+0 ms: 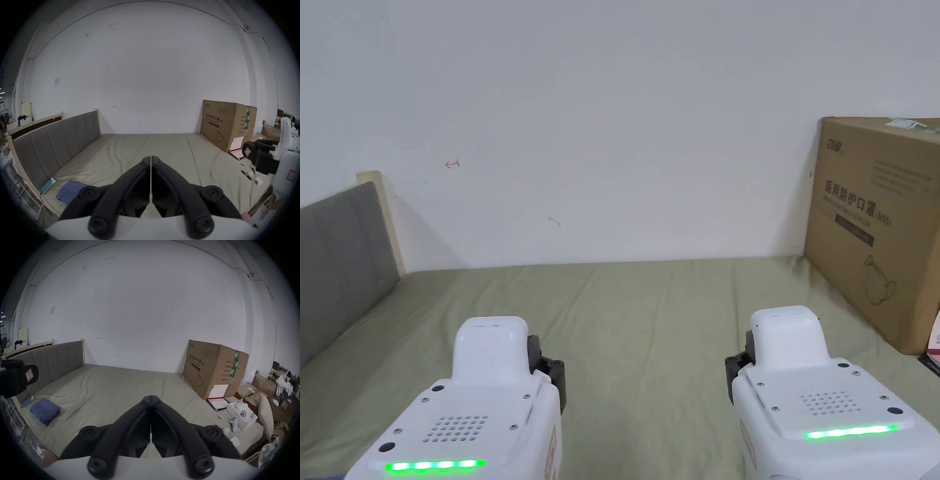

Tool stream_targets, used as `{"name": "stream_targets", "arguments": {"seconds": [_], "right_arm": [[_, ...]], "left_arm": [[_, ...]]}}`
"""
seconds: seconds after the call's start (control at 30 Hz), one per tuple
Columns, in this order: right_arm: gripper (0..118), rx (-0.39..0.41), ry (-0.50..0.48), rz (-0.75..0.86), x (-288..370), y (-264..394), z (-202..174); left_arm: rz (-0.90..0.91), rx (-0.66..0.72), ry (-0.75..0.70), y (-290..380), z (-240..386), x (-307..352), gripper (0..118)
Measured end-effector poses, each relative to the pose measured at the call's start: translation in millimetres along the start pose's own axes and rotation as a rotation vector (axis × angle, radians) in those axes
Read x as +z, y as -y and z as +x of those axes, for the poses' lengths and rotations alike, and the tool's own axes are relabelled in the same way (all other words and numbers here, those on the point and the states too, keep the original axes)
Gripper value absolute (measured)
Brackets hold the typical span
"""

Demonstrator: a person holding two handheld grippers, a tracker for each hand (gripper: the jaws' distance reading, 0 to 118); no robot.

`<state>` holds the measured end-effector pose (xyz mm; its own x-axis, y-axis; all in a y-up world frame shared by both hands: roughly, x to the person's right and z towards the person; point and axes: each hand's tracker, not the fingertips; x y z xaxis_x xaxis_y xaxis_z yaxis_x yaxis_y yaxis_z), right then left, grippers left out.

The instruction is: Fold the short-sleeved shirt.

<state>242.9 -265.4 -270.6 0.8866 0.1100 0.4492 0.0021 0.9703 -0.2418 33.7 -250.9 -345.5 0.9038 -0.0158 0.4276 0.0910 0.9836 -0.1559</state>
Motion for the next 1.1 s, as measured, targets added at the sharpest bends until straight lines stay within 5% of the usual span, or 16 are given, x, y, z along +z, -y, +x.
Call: {"name": "stream_targets", "arguments": {"seconds": [0.13, 0.23, 0.3, 0.37, 0.4, 0.47, 1.1], "right_arm": [[0, -0.052, -0.006, -0.005, -0.2, 1.4, 10.3], [9, -0.054, 0.013, -0.003, -0.1, 4.0, 12.1], [34, -0.042, 0.021, -0.005, -0.6, 4.6, 12.5], [86, -0.044, 0.009, -0.009, -0.7, 5.0, 12.9], [104, -0.045, 0.005, -0.009, -1.1, 5.3, 12.7], [113, -0.039, 0.007, -0.011, -2.6, 6.7, 11.3], [114, -0.055, 0.014, 0.015, -1.0, 8.3, 15.0]], "left_arm": [[-0.002, -0.018, -0.045, -1.5, 1.1, -1.1, 1], [0.020, 0.017, -0.030, -2.3, -2.3, 2.3, 24], [0.006, 0.012, -0.013, -2.4, -2.9, 1.8, 67], [-0.014, 0.003, -0.025, -0.3, -0.2, -0.7, 108], [-0.021, 0.000, -0.032, 0.6, 0.6, -1.4, 115], [-0.011, 0.003, -0.041, 3.5, 1.3, -0.2, 118], [-0.056, -0.003, -0.002, 1.7, 0.5, -1.4, 118]]}}
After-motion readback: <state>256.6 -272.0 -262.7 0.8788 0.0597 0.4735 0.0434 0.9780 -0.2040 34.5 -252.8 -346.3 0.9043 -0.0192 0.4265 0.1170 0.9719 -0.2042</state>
